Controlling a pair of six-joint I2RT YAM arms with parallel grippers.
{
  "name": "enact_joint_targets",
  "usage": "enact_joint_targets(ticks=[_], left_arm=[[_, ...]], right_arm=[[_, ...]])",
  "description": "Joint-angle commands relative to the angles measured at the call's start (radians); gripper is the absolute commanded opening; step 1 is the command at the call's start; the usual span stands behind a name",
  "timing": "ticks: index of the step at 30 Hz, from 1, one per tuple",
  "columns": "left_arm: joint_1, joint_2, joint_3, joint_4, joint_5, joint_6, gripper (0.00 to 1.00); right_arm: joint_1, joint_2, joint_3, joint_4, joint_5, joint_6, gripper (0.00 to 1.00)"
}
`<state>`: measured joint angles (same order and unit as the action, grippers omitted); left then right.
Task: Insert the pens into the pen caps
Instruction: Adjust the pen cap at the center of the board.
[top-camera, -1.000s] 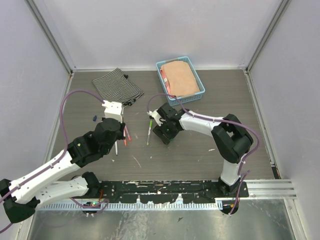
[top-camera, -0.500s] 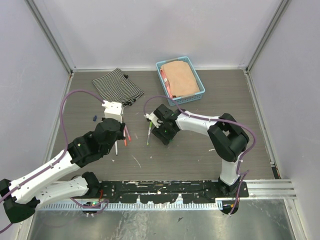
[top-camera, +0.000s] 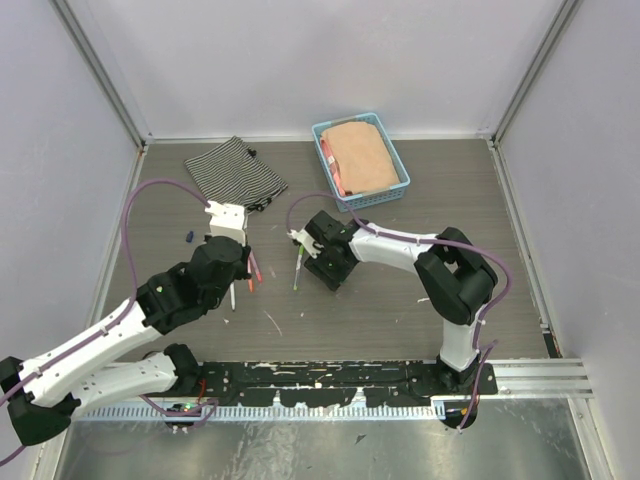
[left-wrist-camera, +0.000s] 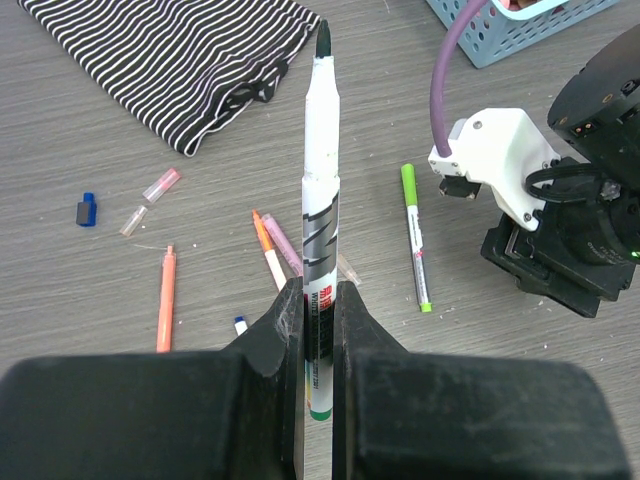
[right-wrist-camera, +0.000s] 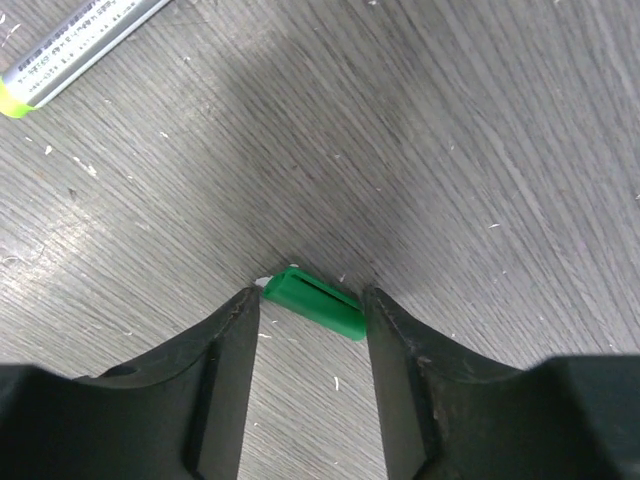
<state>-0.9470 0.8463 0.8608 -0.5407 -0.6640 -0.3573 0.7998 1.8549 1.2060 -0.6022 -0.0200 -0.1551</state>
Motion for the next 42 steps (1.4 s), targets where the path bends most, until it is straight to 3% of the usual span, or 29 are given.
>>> enact_joint_targets(ticks=[1, 12, 20, 30, 34, 38, 42], left_arm=[[0.003, -0.007, -0.005, 0.012, -0.008, -0.008, 0.08], [0.002, 0.003, -0.002, 0.019, -0.009, -0.002, 0.08], [0.002, -0.001, -0.009, 0.018, -0.015, -0.002, 0.08], [0.003, -0.003, -0.01, 0.018, -0.011, -0.004, 0.08], [0.003, -0.006, -0.011, 0.014, -0.013, -0.003, 0.08], [0.003, -0.015, -0.017, 0.011, -0.018, -0.006, 0.08], [0.002, -0.014, -0.018, 0.014, -0.018, -0.008, 0.08]], right_arm=[[0.007, 0.012, -0.006, -0.04, 0.007, -0.005, 0.48], [0.007, -0.019, -0.047, -0.018, 0.038, 0.09, 0.31], [0.005, -0.051, -0.1, 0.033, 0.119, 0.261, 0.22], [-0.059, -0.108, -0.134, 0.131, 0.282, 0.601, 0.24], [-0.064, -0.09, -0.125, 0.131, 0.284, 0.604, 0.3], [-0.062, -0.082, -0.116, 0.108, 0.264, 0.579, 0.44], [-0.064, -0.086, -0.11, 0.073, 0.248, 0.549, 0.47]])
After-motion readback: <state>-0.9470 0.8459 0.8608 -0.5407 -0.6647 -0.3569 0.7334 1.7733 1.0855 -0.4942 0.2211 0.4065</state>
